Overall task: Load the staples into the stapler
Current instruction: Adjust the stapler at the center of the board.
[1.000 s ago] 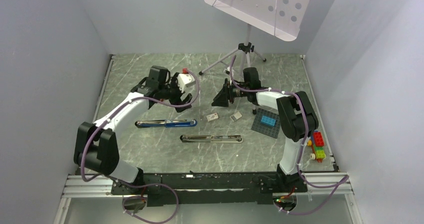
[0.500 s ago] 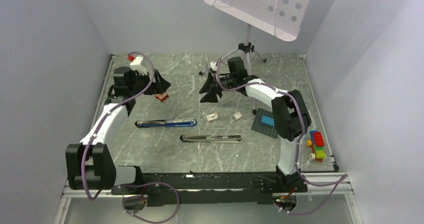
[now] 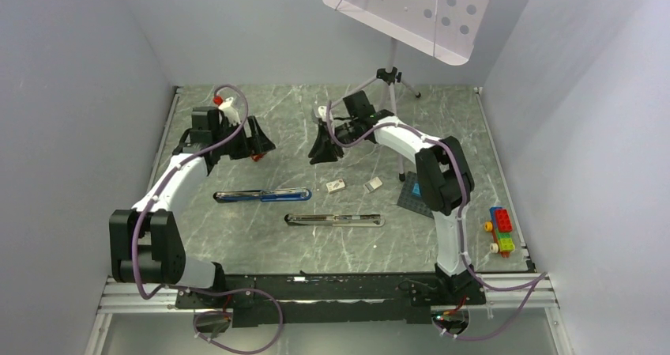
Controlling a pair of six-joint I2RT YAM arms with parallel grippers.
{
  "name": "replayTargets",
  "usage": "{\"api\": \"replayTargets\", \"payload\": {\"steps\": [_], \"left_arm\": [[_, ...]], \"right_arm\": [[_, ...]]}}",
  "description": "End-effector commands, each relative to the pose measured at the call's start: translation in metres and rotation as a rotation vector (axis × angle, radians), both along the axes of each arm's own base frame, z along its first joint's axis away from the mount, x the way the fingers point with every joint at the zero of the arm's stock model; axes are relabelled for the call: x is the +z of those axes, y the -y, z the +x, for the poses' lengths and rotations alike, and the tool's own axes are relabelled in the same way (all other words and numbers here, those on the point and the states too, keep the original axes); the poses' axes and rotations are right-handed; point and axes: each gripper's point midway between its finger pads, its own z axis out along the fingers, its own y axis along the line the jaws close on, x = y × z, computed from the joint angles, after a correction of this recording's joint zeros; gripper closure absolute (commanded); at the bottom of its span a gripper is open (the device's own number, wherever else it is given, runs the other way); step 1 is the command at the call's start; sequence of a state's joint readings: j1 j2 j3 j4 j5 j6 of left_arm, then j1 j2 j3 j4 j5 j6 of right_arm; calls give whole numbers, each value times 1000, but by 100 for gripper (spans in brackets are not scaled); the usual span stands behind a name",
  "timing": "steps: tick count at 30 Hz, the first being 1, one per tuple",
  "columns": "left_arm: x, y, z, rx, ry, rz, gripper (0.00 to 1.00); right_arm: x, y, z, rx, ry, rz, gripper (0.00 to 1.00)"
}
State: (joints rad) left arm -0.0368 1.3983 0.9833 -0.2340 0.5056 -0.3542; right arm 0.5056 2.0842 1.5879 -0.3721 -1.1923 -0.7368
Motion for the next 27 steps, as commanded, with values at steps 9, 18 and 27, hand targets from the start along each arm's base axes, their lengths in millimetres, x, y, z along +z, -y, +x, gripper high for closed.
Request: {"api": "replayTargets", "payload": {"steps": [9,18,27], "left_arm": [[-21,-46,-22,167,-92,243,25],[-26,-55,-44,181,-91,290,24],[-30,-56,-56,185,-95,284,23]], "right_arm": [[-48,-32,-11,44,19,-142,88],[-77,-52,-6,-43,-22,-234,89],[-74,-51,-44,82,-25,-214,89]]}}
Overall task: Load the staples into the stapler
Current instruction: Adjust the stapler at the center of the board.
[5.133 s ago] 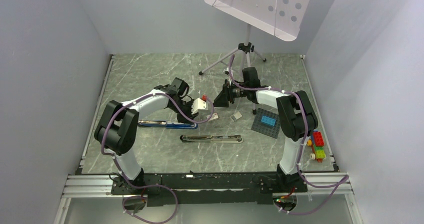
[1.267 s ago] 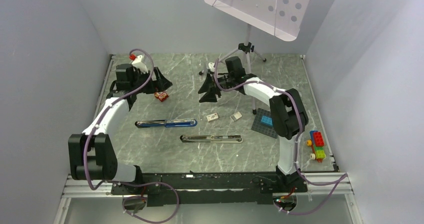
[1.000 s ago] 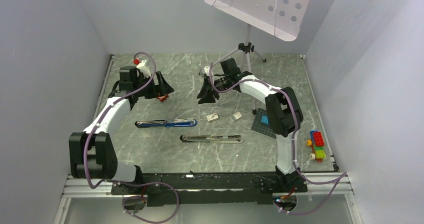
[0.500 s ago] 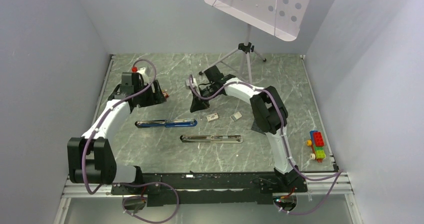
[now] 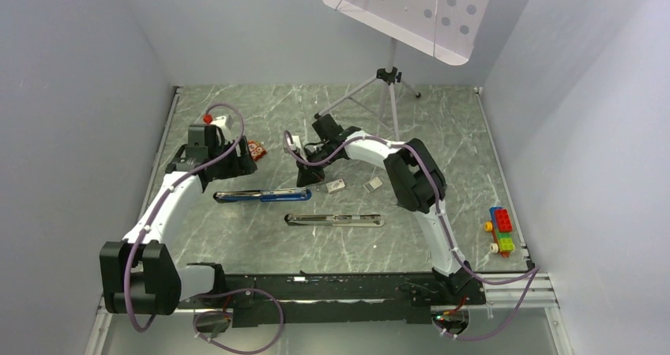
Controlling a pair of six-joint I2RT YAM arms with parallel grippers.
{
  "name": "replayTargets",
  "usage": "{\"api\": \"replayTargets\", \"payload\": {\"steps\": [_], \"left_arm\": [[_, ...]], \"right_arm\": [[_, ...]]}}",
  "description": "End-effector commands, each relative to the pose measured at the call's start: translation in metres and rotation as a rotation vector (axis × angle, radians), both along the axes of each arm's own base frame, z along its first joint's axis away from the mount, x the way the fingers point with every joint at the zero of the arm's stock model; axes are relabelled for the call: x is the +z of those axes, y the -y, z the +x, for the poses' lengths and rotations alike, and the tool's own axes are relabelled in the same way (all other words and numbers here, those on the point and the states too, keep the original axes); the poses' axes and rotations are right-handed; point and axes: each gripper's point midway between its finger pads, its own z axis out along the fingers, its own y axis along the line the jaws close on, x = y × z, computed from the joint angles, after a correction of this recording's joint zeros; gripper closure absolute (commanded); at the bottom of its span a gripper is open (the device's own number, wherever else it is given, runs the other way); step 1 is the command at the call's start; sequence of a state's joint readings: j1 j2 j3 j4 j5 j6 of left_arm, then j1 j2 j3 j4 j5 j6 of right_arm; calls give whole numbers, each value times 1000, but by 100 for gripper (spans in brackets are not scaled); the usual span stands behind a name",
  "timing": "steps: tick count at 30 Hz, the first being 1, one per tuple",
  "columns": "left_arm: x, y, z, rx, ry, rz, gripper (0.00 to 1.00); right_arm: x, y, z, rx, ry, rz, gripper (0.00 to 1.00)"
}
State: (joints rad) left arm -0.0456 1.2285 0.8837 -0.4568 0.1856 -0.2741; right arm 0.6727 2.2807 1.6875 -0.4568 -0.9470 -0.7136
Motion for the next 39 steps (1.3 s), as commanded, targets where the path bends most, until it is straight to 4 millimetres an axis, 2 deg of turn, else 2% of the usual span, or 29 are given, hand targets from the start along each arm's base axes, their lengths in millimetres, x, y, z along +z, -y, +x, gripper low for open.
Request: {"api": "replayTargets", "payload": {"steps": [1,5,10,12,14,17,19,21,23,29,32,34,35,36,37,39], "left_arm": [[2,-2,-6,2,17,10,23],[1,-1,-10,3,17,5,23],[1,-2,-13,10,16,3,23],[0,-3,-16,20,13,3,22],[1,-5,-18,42,13,1,22],[3,-11,-21,111,12,-28,20],[5,-15,-24,173,19,-73,14],[3,-23,-27,262,28,-129,4],[6,-27,-31,325,50,-196,1],[5,-35,-41,505,81,-407,1],[6,-36,-42,563,105,-495,1],[5,-39,-44,620,112,-534,0],[4,-40,-46,634,113,-537,1],[3,-42,-48,649,109,-531,1],[1,-44,-51,667,97,-519,1],[-4,-50,-57,717,64,-489,1]], "right_arm": [[23,-5,-18,83,22,69,89],[26,-4,-26,118,24,82,89],[29,-3,-26,121,34,83,89],[30,-4,-22,101,44,84,89],[33,-8,-5,10,44,79,88],[50,-12,26,-129,16,116,84],[61,-12,34,-152,26,139,81],[71,-11,36,-154,38,164,76],[83,-9,37,-165,32,193,74],[122,1,36,-190,27,296,67],[140,8,24,-148,110,346,50],[145,12,16,-121,142,364,31],[144,13,15,-125,120,355,20],[139,14,11,-111,65,338,16],[138,16,6,-77,2,316,3],[142,16,0,-51,-45,252,0]]}}
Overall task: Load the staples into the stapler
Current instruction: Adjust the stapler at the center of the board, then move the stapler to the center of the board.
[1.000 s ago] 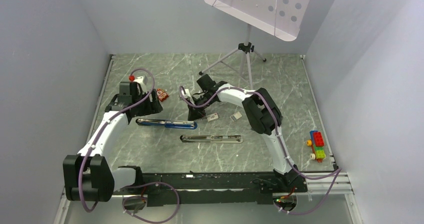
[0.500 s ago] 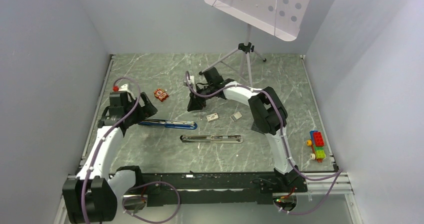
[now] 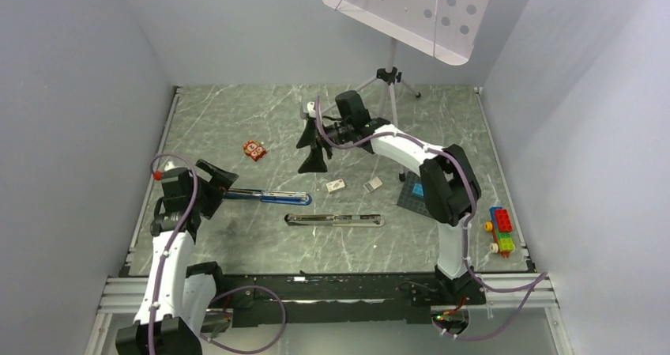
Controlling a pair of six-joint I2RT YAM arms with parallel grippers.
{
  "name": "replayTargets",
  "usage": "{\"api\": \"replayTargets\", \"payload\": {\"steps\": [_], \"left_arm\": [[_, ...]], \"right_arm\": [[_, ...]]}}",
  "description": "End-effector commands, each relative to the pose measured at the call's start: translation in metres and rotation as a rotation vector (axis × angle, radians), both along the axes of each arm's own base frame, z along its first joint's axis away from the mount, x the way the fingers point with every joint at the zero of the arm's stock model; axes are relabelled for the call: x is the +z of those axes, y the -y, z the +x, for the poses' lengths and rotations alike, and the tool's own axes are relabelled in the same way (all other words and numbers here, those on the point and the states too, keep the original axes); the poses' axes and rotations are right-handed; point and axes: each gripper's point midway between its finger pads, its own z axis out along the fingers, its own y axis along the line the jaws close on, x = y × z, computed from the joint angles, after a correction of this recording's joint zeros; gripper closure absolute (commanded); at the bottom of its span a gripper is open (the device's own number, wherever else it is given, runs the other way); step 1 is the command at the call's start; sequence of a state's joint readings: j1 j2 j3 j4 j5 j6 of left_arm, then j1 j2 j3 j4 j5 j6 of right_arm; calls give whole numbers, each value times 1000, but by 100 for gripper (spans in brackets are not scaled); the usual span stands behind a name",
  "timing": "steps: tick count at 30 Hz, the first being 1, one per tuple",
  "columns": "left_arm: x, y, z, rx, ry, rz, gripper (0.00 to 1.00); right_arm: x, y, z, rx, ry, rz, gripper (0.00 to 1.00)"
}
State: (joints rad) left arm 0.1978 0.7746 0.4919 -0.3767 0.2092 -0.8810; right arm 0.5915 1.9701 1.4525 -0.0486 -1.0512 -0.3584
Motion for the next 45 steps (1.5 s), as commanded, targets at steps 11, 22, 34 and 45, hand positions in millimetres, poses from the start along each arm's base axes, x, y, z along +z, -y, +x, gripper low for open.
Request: {"api": "replayTargets", "payload": {"steps": [11,22,34,45], "left_arm": [[-17,-17,-6,186,-209,-64,1],[-45,-34,20,338,-309,-112,9],[-67,-40,42,347,-443,-112,31],[-85,-39,43,356,-513,-123,53]], "right_arm": [[-18,-11,-66,211,59,-145,15],[-39,-28,-69,133,250,-120,15],[-39,-14,-68,114,258,-112,17],[-58,-1,-54,97,308,-151,18]]}}
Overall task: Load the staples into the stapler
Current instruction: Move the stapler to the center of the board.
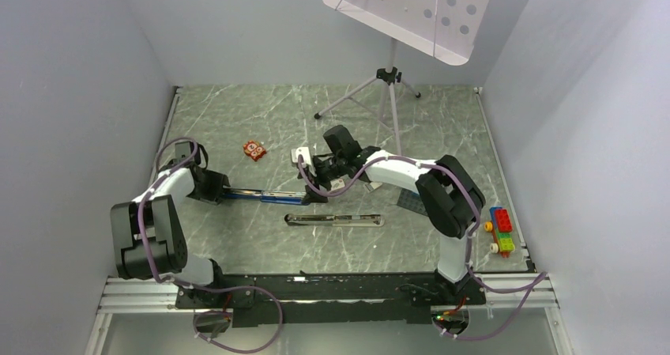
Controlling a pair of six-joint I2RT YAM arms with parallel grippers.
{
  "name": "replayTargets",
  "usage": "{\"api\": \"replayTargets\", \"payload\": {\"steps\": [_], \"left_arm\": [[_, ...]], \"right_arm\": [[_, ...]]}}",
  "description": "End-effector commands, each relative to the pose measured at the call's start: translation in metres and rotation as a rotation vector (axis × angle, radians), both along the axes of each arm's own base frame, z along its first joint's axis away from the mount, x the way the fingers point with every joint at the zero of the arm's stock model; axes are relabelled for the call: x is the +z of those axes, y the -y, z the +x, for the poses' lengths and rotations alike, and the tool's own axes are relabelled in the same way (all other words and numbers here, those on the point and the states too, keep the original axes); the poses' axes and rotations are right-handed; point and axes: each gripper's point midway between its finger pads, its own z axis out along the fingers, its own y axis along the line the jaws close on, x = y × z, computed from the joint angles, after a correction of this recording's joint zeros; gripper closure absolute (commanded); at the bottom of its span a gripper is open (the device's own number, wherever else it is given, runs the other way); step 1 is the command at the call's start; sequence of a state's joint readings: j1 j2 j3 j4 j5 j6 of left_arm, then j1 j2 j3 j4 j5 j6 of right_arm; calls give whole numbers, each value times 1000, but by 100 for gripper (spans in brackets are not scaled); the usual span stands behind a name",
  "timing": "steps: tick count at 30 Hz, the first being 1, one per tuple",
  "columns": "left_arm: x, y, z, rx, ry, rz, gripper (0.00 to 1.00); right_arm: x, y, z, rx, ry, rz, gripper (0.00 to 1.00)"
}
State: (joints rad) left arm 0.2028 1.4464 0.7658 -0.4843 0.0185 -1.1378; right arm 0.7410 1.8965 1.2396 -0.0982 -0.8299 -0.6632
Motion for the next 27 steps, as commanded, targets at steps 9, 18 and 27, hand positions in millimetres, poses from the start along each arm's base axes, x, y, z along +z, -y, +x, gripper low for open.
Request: {"api": "replayTargets", "payload": {"steps": [9,18,27], "left_arm": [[0,-3,12,9,19,0,72],[30,-14,15,8,65,72,92],[36,-21,4,182,32,57,100]], "right_arm": [[-6,9,1,59,112,1,19],[-9,9,-5,95,109,1,23],[-3,-6,-18,82,55,25,25]]}}
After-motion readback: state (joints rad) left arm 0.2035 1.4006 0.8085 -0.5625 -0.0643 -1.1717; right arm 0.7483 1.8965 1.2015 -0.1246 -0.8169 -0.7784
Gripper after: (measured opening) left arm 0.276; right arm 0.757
